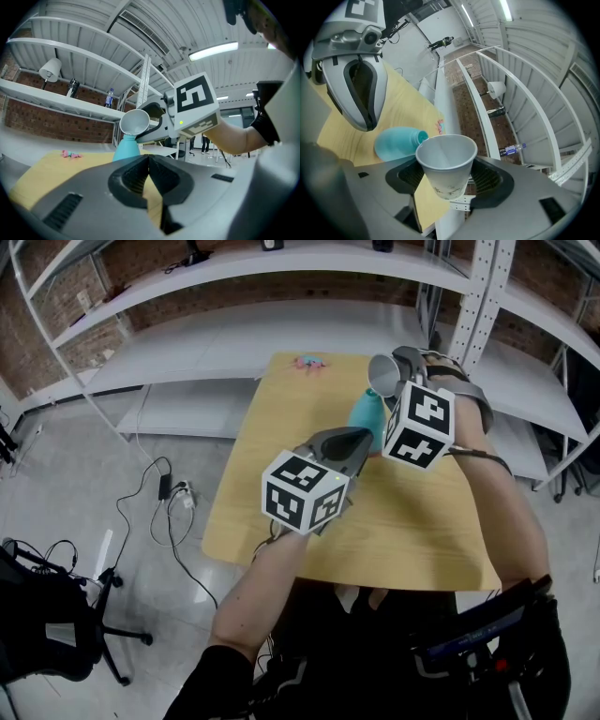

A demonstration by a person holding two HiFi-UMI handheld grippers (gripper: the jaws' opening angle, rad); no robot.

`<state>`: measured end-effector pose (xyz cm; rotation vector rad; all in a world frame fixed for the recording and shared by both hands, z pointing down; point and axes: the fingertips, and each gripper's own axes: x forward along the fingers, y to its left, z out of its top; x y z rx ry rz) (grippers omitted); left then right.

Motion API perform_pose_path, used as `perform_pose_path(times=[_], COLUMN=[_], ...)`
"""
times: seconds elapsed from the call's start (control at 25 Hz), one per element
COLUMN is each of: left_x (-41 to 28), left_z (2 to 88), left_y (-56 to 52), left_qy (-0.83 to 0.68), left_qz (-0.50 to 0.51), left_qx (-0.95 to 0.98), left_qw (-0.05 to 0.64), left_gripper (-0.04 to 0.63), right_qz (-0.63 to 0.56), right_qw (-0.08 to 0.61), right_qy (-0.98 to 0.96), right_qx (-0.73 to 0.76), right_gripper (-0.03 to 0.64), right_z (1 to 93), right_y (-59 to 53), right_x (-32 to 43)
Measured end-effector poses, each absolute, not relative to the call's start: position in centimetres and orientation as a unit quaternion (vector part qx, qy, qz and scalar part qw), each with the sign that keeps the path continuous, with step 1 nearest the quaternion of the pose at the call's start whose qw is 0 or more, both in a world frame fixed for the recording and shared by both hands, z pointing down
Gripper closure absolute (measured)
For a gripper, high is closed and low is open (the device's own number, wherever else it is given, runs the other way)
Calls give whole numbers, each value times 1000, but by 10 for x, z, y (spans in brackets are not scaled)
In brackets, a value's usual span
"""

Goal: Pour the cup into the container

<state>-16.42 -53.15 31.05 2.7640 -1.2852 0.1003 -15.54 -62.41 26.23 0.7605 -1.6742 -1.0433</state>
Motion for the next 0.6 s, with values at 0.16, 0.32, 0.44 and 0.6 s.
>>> perform_pose_path(times=[0.16,0.32,0.44,0.6], left_x=[-163,-164,-165,-165], left_z=[311,311,311,311], left_y=[-532,-532,-532,-532], left_qy=[-420,-420,-421,-419], left_qz=[33,33,32,33], left_qx=[906,906,905,906], left_qw=[47,47,48,47], left_gripper=[597,597,597,597], right_qz=[-429,-424,-403,-363], right_qw=[492,490,480,465], right_qy=[-690,-693,-712,-744], right_qx=[313,317,316,314], right_gripper=[301,301,301,301], right_z=[263,263,264,268], right_y=[-625,-627,-627,-628], right_x=[-155,-153,-154,-152])
